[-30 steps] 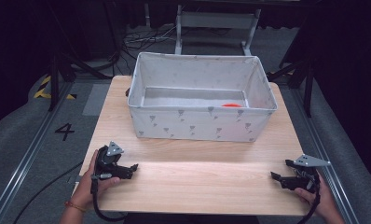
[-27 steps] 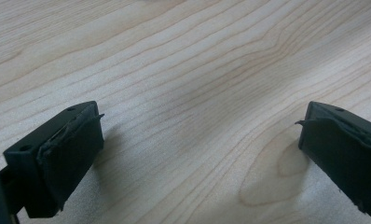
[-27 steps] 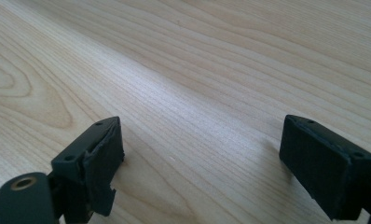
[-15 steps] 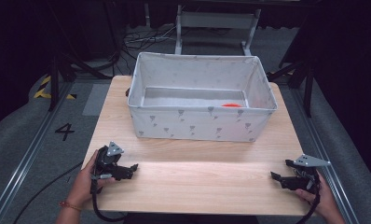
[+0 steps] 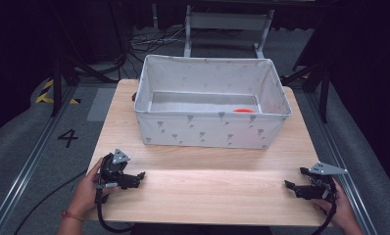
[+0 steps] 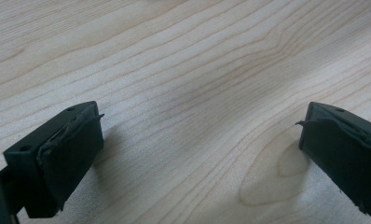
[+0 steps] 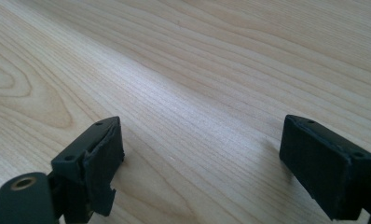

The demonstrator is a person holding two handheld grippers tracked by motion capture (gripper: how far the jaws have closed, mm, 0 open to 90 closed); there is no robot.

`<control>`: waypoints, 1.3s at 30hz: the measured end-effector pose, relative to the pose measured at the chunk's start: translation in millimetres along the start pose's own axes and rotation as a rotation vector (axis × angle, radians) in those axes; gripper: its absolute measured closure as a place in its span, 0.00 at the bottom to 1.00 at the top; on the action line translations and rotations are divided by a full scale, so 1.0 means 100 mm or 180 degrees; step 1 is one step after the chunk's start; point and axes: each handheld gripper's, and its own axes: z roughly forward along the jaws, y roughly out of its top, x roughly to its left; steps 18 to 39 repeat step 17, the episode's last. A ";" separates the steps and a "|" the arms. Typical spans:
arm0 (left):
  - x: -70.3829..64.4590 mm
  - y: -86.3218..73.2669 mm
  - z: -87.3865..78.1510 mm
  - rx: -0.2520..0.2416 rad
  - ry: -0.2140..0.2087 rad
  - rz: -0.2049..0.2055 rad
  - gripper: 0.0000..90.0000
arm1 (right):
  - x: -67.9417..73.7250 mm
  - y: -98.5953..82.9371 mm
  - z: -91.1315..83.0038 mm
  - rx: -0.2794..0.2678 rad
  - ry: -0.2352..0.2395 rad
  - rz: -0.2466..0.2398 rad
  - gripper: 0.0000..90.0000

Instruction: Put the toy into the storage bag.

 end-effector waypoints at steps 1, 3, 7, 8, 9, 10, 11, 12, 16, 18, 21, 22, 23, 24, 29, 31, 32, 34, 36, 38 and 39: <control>0.00 0.00 0.00 -0.0007 0.0004 -0.0001 0.00 | 0.00 0.00 0.00 0.0000 0.0000 0.0000 0.15; 0.00 0.00 0.00 -0.0002 0.0020 -0.0010 0.00 | 0.00 0.00 0.00 0.0000 0.0000 -0.0001 0.15; -0.01 0.00 0.00 -0.0005 0.0035 -0.0026 0.00 | 0.00 0.00 0.00 0.0007 0.0000 0.0001 0.15; -0.01 0.00 0.00 -0.0004 0.0035 -0.0025 0.00 | 0.00 0.00 0.00 0.0006 0.0000 0.0000 0.15; -0.01 0.00 0.00 -0.0004 0.0035 -0.0026 0.00 | 0.00 0.00 0.00 0.0007 0.0000 -0.0002 0.15; -0.01 0.00 0.00 -0.0005 0.0036 -0.0024 0.00 | 0.00 0.00 0.00 0.0006 0.0000 -0.0001 0.15; -0.01 0.00 0.00 -0.0005 0.0036 -0.0026 0.00 | 0.00 0.00 0.00 0.0007 0.0000 -0.0001 0.15; -0.01 0.00 0.00 -0.0005 0.0036 -0.0026 0.00 | 0.00 0.00 0.00 0.0007 0.0000 -0.0001 0.15; -0.02 -0.01 -0.01 0.0000 0.0044 -0.0045 0.00 | 0.00 0.00 0.00 0.0007 0.0000 -0.0001 0.15; -0.02 -0.01 -0.01 0.0002 0.0047 -0.0047 0.00 | 0.00 0.00 0.00 0.0007 0.0000 -0.0001 0.15; -0.02 -0.01 -0.01 0.0002 0.0047 -0.0047 0.00 | 0.00 0.00 0.00 0.0007 0.0000 -0.0001 0.15; -0.02 -0.01 -0.01 0.0002 0.0047 -0.0047 0.00 | 0.00 0.00 0.00 0.0007 0.0000 -0.0001 0.15; -0.02 -0.01 -0.01 0.0002 0.0047 -0.0047 0.00 | 0.00 0.00 0.00 0.0007 0.0000 -0.0001 0.15; -0.02 -0.01 -0.01 0.0002 0.0047 -0.0047 0.00 | 0.00 0.00 0.00 0.0007 0.0000 -0.0001 0.15; -0.02 -0.01 -0.01 0.0002 0.0047 -0.0047 0.00 | 0.00 0.00 0.00 0.0007 0.0000 -0.0001 0.15; -0.02 -0.01 -0.01 0.0002 0.0047 -0.0047 0.00 | 0.00 0.00 0.00 0.0007 0.0000 -0.0001 0.15; -0.02 -0.01 -0.01 0.0002 0.0047 -0.0047 0.00 | 0.00 0.00 0.00 0.0007 0.0000 -0.0001 0.15; -0.02 -0.01 -0.01 0.0002 0.0047 -0.0047 0.00 | 0.00 0.00 0.00 0.0007 0.0000 -0.0001 0.15; -0.02 -0.01 -0.01 0.0002 0.0047 -0.0047 0.00 | 0.00 0.00 0.00 0.0007 0.0000 -0.0001 0.15; -0.02 -0.01 -0.01 0.0002 0.0047 -0.0047 0.00 | 0.00 0.00 0.00 0.0007 0.0000 -0.0001 0.15; -0.02 -0.01 -0.01 0.0002 0.0047 -0.0047 0.00 | 0.00 0.00 0.00 0.0007 0.0000 -0.0001 0.15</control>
